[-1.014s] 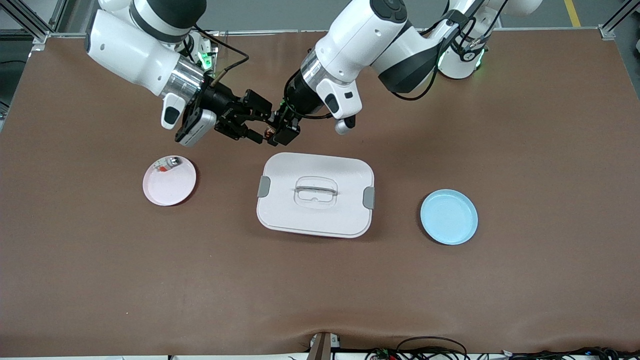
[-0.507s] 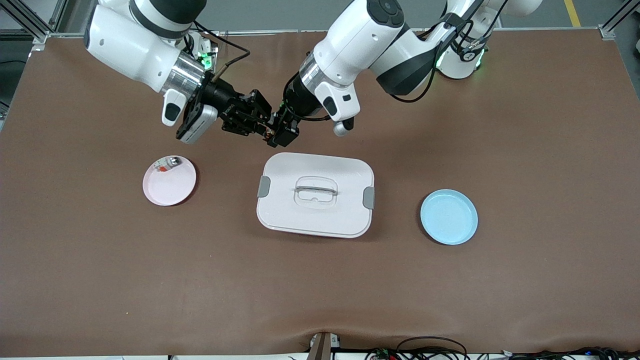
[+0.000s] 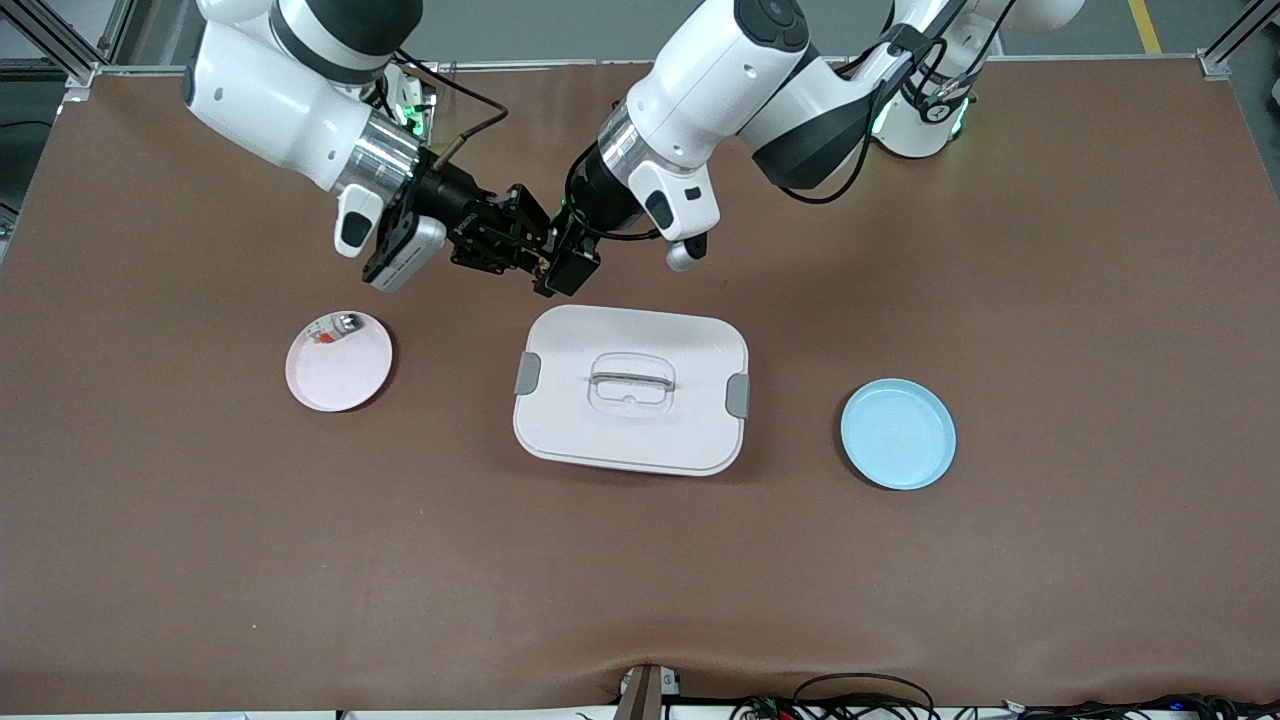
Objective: Transfer orange switch to right arm and place
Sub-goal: 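Close the right gripper on the switch beside the left gripper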
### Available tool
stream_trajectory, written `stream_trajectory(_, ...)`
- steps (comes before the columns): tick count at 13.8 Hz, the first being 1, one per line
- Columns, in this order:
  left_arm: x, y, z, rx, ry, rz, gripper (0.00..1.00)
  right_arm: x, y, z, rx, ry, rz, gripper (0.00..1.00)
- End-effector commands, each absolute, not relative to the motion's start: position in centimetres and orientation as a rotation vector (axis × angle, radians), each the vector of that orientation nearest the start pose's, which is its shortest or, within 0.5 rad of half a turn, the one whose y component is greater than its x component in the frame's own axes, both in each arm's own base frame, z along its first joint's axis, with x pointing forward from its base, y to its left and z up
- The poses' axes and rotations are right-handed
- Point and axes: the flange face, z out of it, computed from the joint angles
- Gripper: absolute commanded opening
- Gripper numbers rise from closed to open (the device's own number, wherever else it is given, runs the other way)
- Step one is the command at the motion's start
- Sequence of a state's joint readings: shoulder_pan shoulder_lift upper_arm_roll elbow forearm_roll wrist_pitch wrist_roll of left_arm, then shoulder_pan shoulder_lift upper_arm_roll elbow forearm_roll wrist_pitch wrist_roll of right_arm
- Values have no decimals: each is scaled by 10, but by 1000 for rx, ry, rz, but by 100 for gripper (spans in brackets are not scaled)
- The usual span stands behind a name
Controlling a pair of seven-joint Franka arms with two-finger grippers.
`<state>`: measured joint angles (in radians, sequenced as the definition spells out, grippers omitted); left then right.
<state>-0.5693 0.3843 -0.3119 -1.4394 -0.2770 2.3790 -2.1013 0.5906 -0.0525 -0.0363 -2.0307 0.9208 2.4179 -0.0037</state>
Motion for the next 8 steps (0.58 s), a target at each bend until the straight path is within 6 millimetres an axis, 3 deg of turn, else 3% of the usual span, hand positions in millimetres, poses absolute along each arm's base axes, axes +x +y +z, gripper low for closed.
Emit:
stream_trajectory(1,484,-525,553,1902,1642,-394,100,488,308,522,-2294,28,-234,0)
stream_trajectory(3,485,-524,553,1899,1645,-393,100,488,309,520,-2306,-18,-245,0)
stream_trajectory(8,497,-506,549,1888,1674,-372,100,491,295,513,-2437,-391,-329,0)
